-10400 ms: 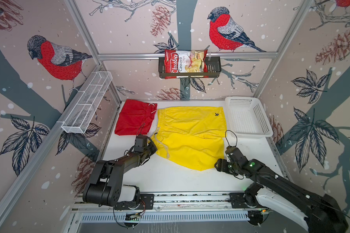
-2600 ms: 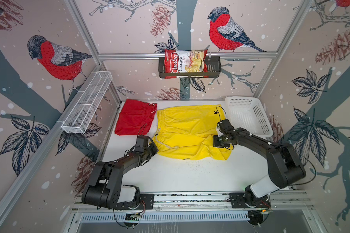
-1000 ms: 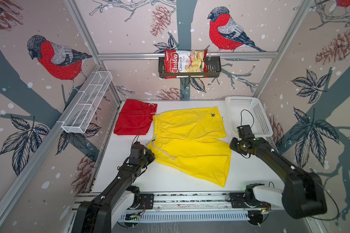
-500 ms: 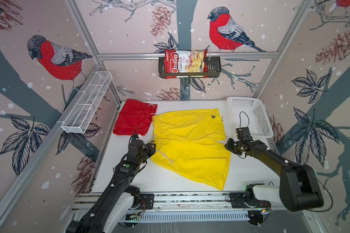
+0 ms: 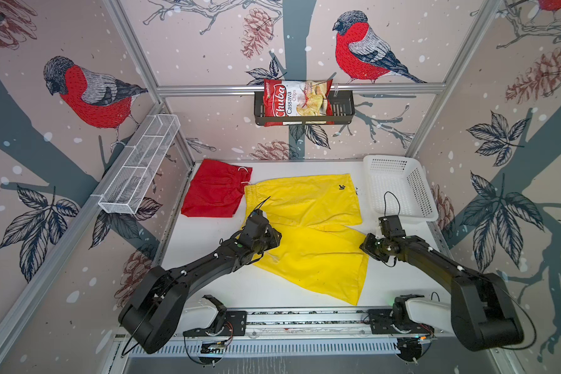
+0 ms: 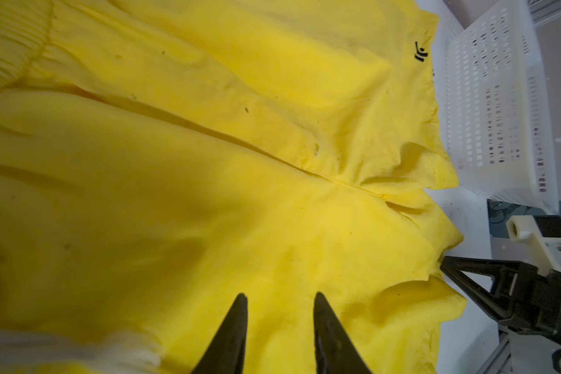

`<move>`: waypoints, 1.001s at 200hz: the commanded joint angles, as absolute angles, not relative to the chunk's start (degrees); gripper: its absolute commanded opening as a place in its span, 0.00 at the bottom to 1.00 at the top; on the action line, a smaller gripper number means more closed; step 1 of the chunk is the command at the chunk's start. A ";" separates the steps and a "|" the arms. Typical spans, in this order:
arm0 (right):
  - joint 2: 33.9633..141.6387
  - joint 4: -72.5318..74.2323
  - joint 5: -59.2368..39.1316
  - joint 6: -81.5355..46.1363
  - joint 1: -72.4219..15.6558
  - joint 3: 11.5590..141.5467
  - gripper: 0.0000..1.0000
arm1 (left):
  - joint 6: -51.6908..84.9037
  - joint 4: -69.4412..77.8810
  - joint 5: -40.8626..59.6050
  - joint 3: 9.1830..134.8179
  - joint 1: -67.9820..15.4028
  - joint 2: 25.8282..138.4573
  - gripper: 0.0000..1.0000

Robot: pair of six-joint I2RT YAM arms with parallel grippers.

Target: Fold and stack the shorts

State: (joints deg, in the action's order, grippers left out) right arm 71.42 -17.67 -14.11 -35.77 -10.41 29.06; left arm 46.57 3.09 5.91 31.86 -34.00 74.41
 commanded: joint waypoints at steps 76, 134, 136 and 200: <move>76.64 -15.17 -14.34 -34.29 -10.46 36.11 0.10 | 47.46 8.18 7.03 31.55 -34.28 80.07 0.32; 72.15 -19.16 -8.06 -33.42 -10.55 32.85 0.40 | 47.02 7.69 6.39 31.25 -34.28 80.35 0.32; 72.09 -19.20 -8.15 -33.40 -10.55 32.69 0.40 | 47.02 7.77 6.41 31.21 -34.28 80.45 0.32; 76.88 -12.10 -13.28 -34.90 -10.81 30.27 0.39 | 47.81 8.53 7.17 31.29 -34.28 81.79 0.32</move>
